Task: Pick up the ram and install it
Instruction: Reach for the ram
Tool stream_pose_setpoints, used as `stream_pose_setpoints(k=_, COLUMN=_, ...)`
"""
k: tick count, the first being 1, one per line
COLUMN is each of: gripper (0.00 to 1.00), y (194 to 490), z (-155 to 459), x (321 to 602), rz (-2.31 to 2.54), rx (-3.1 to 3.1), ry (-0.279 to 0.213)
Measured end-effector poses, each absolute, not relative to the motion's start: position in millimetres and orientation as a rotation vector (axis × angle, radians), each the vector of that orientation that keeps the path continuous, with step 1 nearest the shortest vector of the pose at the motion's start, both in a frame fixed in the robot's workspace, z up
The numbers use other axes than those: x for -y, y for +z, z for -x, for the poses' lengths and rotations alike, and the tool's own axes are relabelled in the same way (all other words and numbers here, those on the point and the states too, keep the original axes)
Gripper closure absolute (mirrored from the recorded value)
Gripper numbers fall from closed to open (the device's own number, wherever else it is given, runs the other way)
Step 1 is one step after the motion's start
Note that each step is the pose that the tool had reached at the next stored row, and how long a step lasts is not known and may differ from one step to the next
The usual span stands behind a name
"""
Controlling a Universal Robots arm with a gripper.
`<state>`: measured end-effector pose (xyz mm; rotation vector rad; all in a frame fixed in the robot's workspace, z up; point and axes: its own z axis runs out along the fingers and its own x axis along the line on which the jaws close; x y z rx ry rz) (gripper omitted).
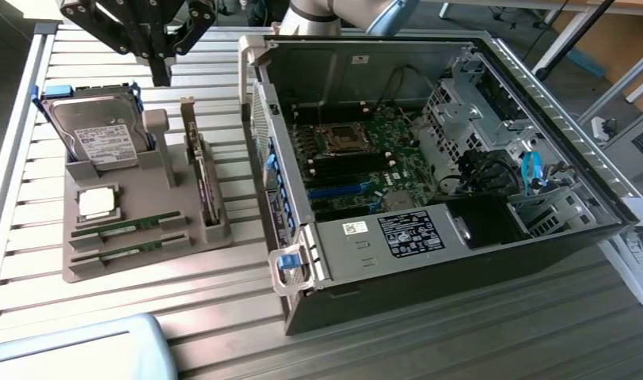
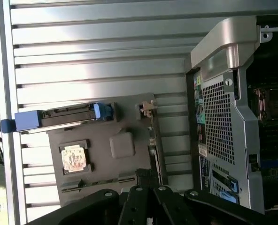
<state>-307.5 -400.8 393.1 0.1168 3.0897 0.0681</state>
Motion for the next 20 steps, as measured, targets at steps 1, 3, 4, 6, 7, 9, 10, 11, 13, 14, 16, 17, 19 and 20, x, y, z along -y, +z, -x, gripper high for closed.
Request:
stream_pose_setpoints(k=1, gripper=0.89, y=393.1, z=307.5, x=402.3, rz=-0.117, rx=-3.09, ry=0.068)
stream_pose_setpoints(k=3, gripper=0.89, y=393.1, z=307.5, x=404.8, rz=-0.117, rx=-3.09, ry=0.068)
stream_pose_setpoints(k=4, gripper=0.89, y=393.1, z=307.5, x=405.7, rz=-0.117, rx=-3.09, ry=0.068)
stream_pose_setpoints(k=6, gripper=0.89, y=393.1, z=307.5, x=407.6, rz=-0.117, rx=-3.09, ry=0.068)
stream_pose_setpoints(k=7, gripper=0.89, y=393.1, z=307.5, x=408.9, rz=-0.117, rx=-3.09, ry=0.068)
stream_pose_setpoints(k=9, gripper=0.89, y=393.1, z=307.5, x=413.0, rz=-0.117, rx=-3.09, ry=0.068)
stream_pose_setpoints(k=10, gripper=0.89, y=393.0, z=307.6, x=417.1, rz=-0.117, rx=-3.09, ry=0.068)
stream_pose_setpoints(k=11, gripper=0.89, y=393.0, z=307.6, x=420.1, rz=-0.117, rx=-3.09, ry=0.068)
stream_pose_setpoints(k=13, gripper=0.89, y=393.1, z=307.7, x=427.1, rz=-0.117, rx=-3.09, ry=0.066)
stream_pose_setpoints(k=14, gripper=0.89, y=393.1, z=307.7, x=430.7, rz=-0.117, rx=-3.09, ry=0.065)
stream_pose_setpoints(k=16, gripper=0.89, y=393.0, z=307.7, x=437.7, rz=-0.117, rx=-3.089, ry=0.062)
stream_pose_setpoints(k=17, gripper=0.89, y=393.0, z=307.8, x=440.7, rz=-0.117, rx=-3.09, ry=0.061)
stream_pose_setpoints(k=19, gripper=0.89, y=393.0, z=307.9, x=447.9, rz=-0.117, rx=-3.09, ry=0.057)
stream_pose_setpoints(k=20, gripper=0.89, y=393.0, z=307.9, x=451.6, rz=-0.117, rx=-3.09, ry=0.053)
